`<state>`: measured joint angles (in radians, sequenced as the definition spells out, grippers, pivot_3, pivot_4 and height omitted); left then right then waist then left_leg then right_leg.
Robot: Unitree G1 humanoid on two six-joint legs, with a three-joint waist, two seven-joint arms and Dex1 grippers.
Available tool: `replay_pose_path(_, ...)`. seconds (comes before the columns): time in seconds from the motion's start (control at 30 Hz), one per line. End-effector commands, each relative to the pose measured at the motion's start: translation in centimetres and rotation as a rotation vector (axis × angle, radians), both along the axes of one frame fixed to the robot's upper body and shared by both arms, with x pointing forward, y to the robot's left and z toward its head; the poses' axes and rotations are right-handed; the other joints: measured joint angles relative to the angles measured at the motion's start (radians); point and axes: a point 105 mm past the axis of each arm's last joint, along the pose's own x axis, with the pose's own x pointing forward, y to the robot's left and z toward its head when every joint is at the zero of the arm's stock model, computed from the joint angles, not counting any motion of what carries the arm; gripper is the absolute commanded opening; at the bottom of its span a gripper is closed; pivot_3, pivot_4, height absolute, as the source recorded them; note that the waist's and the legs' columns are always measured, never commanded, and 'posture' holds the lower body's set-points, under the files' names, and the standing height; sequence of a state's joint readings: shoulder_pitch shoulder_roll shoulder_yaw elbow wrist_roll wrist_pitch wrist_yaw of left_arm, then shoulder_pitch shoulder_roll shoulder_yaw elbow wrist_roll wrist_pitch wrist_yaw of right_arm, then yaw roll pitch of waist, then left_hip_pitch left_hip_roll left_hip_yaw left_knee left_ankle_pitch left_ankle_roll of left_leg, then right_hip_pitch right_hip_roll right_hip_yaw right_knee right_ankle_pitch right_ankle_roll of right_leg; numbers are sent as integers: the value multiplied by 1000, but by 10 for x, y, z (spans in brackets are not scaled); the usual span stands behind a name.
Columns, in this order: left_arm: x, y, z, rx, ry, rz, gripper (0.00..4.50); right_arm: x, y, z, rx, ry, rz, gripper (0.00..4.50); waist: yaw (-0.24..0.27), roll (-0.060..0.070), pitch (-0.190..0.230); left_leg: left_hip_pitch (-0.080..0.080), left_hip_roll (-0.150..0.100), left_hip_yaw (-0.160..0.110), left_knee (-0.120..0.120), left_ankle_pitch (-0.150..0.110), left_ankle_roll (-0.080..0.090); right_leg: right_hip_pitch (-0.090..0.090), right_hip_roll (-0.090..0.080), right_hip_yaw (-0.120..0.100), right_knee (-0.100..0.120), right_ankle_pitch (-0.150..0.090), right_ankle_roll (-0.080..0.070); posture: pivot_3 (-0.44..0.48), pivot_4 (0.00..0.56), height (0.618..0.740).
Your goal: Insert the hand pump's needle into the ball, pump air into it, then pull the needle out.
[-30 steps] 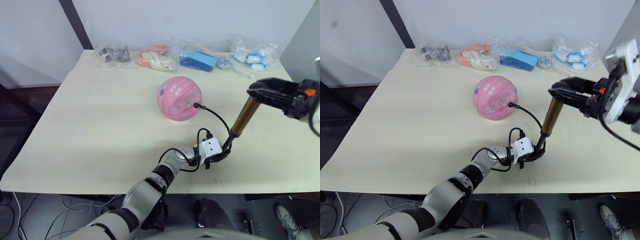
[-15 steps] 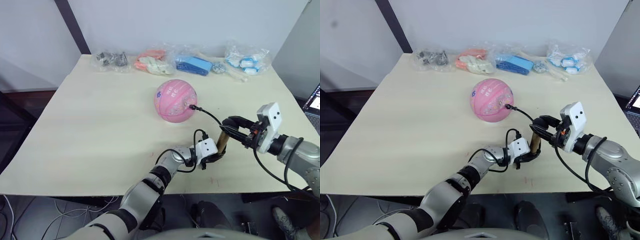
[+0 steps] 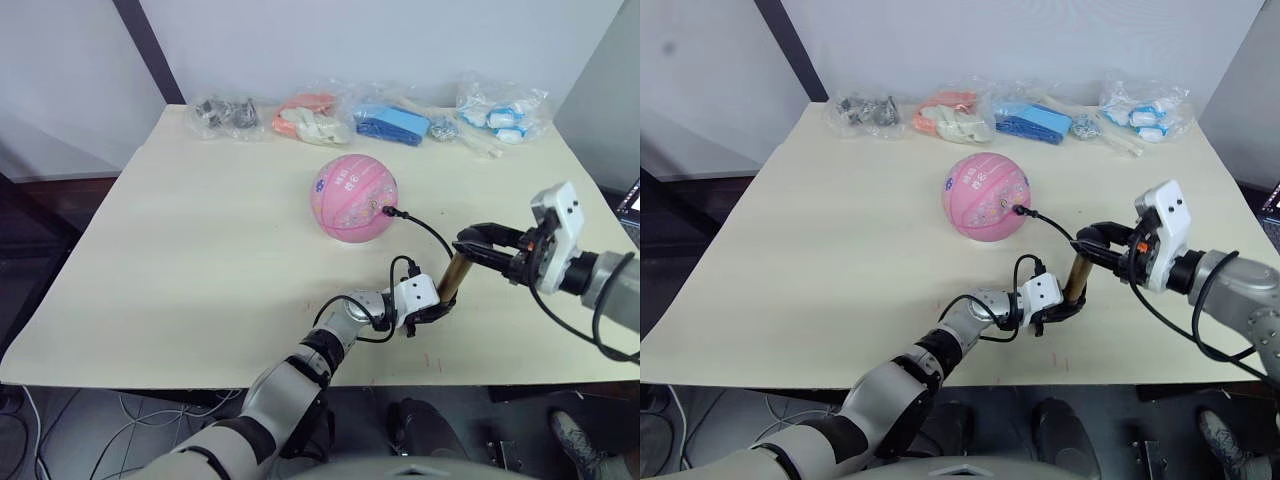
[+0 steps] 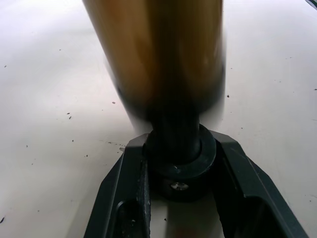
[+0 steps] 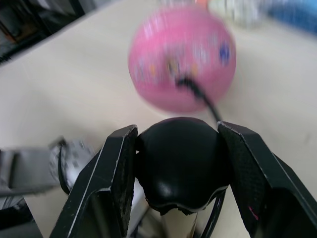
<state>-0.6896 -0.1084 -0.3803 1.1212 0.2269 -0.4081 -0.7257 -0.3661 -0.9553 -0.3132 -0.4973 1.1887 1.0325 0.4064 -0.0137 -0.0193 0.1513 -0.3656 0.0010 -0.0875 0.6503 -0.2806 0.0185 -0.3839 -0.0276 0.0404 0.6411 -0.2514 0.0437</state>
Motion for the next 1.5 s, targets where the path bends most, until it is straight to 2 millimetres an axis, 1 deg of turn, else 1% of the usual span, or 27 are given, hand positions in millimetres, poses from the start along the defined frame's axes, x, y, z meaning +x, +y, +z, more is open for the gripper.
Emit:
replay_pose_path(0.03,-17,26,-46,162,117,12,1142,-5,-13,58,33,-167,-52,2063,1,-2,1,-1,0,0,0,0,0,0,-1,-1,0,0,0,0,150,740)
replay_pose_path(0.2,-15,26,-45,160,115,15,1142,-10,-16,89,17,-220,-56,2063,0,-2,3,-2,0,1,0,0,0,-1,-3,-1,0,0,1,0,150,740)
replay_pose_path(0.3,-15,26,-44,161,115,16,1142,-12,-19,103,8,-247,-67,2063,1,-2,3,-2,0,1,1,0,0,-2,-4,-1,0,0,1,0,150,740)
replay_pose_path(0.43,-16,27,-45,163,115,14,1142,-14,-24,113,-14,-266,-90,2063,1,-1,3,-9,0,1,2,0,0,-7,-4,0,0,1,2,0,150,740)
replay_pose_path(0.47,-16,27,-46,164,116,14,1142,-14,-25,116,-13,-270,-93,2063,1,-1,3,-14,0,1,3,0,0,-13,-4,0,1,2,3,0,150,740)
replay_pose_path(0.53,-15,28,-46,165,116,14,1142,-15,-25,119,-12,-275,-93,2063,1,-1,3,-15,-1,1,4,0,0,-14,-6,1,1,3,3,0,150,740)
replay_pose_path(0.63,-16,28,-46,166,116,13,1142,-14,-23,116,-2,-264,-85,2063,1,-1,3,-16,-1,1,4,0,0,-15,-6,2,1,3,4,0,150,740)
replay_pose_path(0.7,-16,28,-46,167,116,14,1142,-11,-23,100,9,-230,-88,2063,1,-1,3,-16,-1,1,4,0,0,-15,-6,2,1,3,4,0,150,740)
replay_pose_path(0.87,-14,29,-46,166,114,19,1142,-5,-21,35,41,-102,-124,2063,3,-5,0,-14,-1,2,4,0,0,-12,-5,0,1,3,3,0,150,740)
replay_pose_path(0.9,-14,29,-46,167,114,19,1142,-5,-17,14,17,-58,-125,2063,1,-5,0,-14,-1,2,4,0,0,-12,-4,0,1,3,3,0,150,740)
replay_pose_path(0.93,-14,30,-46,167,114,20,1142,-5,-11,-5,23,-16,-126,2063,0,-11,-6,-14,-1,2,4,0,0,-12,-4,1,2,3,3,0,150,740)
replay_pose_path(0.97,-14,30,-46,168,114,21,1142,-5,-8,-18,29,7,-126,2063,-1,-12,-7,-12,-1,1,3,0,0,-10,-2,0,2,3,3,0,150,740)
replay_pose_path(1.0,-14,30,-46,169,113,21,1142,-5,-4,-39,21,53,-134,2063,-2,-12,-8,-11,0,1,3,0,0,-9,0,0,2,3,3,0,150,740)
replay_pose_path(1.07,-13,30,-46,169,113,22,1142,-5,0,-67,11,102,-141,2063,-3,-15,-11,-10,0,1,3,0,0,-8,1,1,2,2,4,0,150,740)
replay_pose_path(1.1,-13,29,-45,169,112,21,1142,-5,2,-84,4,133,-147,2063,-3,-15,-12,-8,1,1,3,0,0,-6,2,1,2,1,5,0,150,740)
replay_pose_path(1.13,-13,29,-45,168,112,21,1142,-5,4,-103,-9,167,-158,2063,-4,-15,-12,-3,1,1,3,0,0,-3,3,1,2,0,6,0,150,740)
replay_pose_path(1.17,-13,29,-45,166,112,21,1142,-5,7,-119,-13,190,-165,2063,-4,-16,-13,5,2,1,2,0,0,5,4,1,1,-1,5,0,150,740)
replay_pose_path(1.2,-13,28,-45,166,111,22,1142,-5,9,-131,-18,207,-170,2063,-6,-20,-18,6,3,1,0,0,0,7,4,1,1,-2,5,0,150,740)
replay_pose_path(1.27,-13,28,-44,164,110,24,1142,-8,13,-152,-24,245,-170,2062,-6,-20,-19,9,6,0,-1,0,0,8,8,-1,1,-3,3,0,150,740)
replay_pose_path(1.3,-12,28,-44,163,110,25,1142,-10,15,-159,-21,261,-167,2062,-6,-19,-22,11,6,0,-2,0,0,8,8,-1,1,-3,3,0,150,740)
replay_pose_path(1.33,-12,28,-44,163,109,28,1142,-13,15,-162,-29,263,-162,2062,-6,-19,-23,13,7,0,-2,0,0,9,9,0,1,-3,2,0,150,740)
replay_pose_path(1.37,-11,29,-44,164,109,31,1142,-13,14,-160,-29,251,-158,2062,-6,-20,-23,14,7,0,-2,0,0,10,9,0,1,-3,2,0,150,740)
replay_pose_path(1.43,-11,30,-44,165,110,35,1142,-9,10,-144,-20,201,-157,2062,-6,-20,-24,15,7,0,-2,0,0,11,9,-1,1,-3,2,0,150,740)
replay_pose_path(1.5,-11,31,-45,168,111,38,1142,-3,5,-116,-8,124,-155,2062,-6,-18,-22,16,7,0,-3,0,0,12,9,0,1,-3,2,0,150,740)
